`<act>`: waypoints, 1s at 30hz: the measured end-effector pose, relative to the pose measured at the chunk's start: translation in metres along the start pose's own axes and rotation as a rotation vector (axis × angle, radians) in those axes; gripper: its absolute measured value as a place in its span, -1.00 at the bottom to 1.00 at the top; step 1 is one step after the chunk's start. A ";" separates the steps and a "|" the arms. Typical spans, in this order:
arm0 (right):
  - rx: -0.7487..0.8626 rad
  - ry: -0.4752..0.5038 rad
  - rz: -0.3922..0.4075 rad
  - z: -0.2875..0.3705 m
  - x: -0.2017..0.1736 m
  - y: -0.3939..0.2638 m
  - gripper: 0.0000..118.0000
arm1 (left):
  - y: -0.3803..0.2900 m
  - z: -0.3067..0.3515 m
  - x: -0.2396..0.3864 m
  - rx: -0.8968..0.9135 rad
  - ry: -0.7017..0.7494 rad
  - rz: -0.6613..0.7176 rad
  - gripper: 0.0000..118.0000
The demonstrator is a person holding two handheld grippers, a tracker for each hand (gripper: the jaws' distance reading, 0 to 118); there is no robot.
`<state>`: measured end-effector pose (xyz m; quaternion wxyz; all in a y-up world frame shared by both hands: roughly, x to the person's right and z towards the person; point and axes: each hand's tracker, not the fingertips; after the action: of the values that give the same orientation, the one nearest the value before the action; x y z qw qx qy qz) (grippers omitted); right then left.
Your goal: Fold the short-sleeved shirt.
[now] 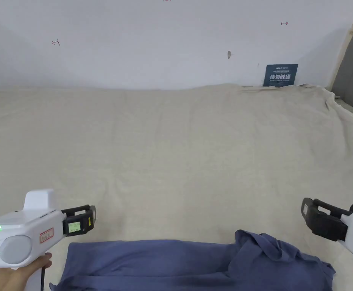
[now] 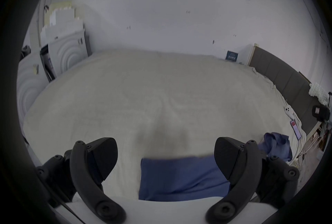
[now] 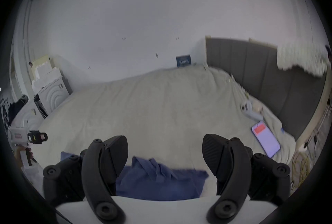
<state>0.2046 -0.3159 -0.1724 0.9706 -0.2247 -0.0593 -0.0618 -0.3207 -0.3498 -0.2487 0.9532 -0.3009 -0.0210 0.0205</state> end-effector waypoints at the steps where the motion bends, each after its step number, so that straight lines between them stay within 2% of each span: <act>1: 0.023 -0.012 0.023 0.000 -0.006 0.002 0.49 | 0.003 0.002 0.006 0.029 0.001 -0.015 0.88; 3: 0.063 -0.034 0.050 0.002 -0.017 0.005 0.49 | 0.005 0.005 0.015 0.094 0.004 -0.028 0.80; 4: 0.075 -0.036 0.054 0.002 -0.022 0.005 0.49 | 0.005 0.007 0.020 0.122 0.006 -0.043 0.70; 7: 0.117 -0.065 0.072 0.005 -0.035 0.002 0.47 | 0.000 0.011 0.032 0.201 0.010 -0.050 0.19; 8: 0.131 -0.073 0.078 0.006 -0.039 0.001 0.41 | -0.003 0.013 0.035 0.222 0.014 -0.044 -0.03; 9: 0.141 -0.074 0.081 0.007 -0.041 -0.001 0.28 | -0.005 0.013 0.039 0.239 0.017 -0.050 -0.26; 10: 0.150 -0.073 0.081 0.008 -0.043 -0.003 0.03 | -0.007 0.014 0.042 0.255 0.017 -0.057 -0.57; 11: 0.155 -0.073 0.082 0.008 -0.044 -0.004 -0.45 | -0.010 0.014 0.046 0.265 0.022 -0.067 -0.93; 12: 0.163 -0.072 0.080 0.008 -0.045 -0.005 -0.89 | -0.011 0.014 0.048 0.262 0.021 -0.073 -1.00; 13: 0.164 -0.072 0.079 0.008 -0.046 -0.006 -0.99 | -0.010 0.012 0.049 0.251 0.013 -0.075 -1.00; 22: 0.162 -0.041 0.064 0.009 -0.046 -0.008 -1.00 | -0.011 0.011 0.039 0.170 -0.060 -0.015 -1.00; 30: 0.143 -0.040 0.072 0.006 -0.044 -0.006 -1.00 | -0.008 -0.003 -0.021 -0.049 -0.218 0.172 -1.00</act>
<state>0.1602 -0.3143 -0.1704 0.9844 -0.1582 -0.0751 -0.0180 -0.3413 -0.3591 -0.2478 0.9323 -0.3208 -0.0990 0.1344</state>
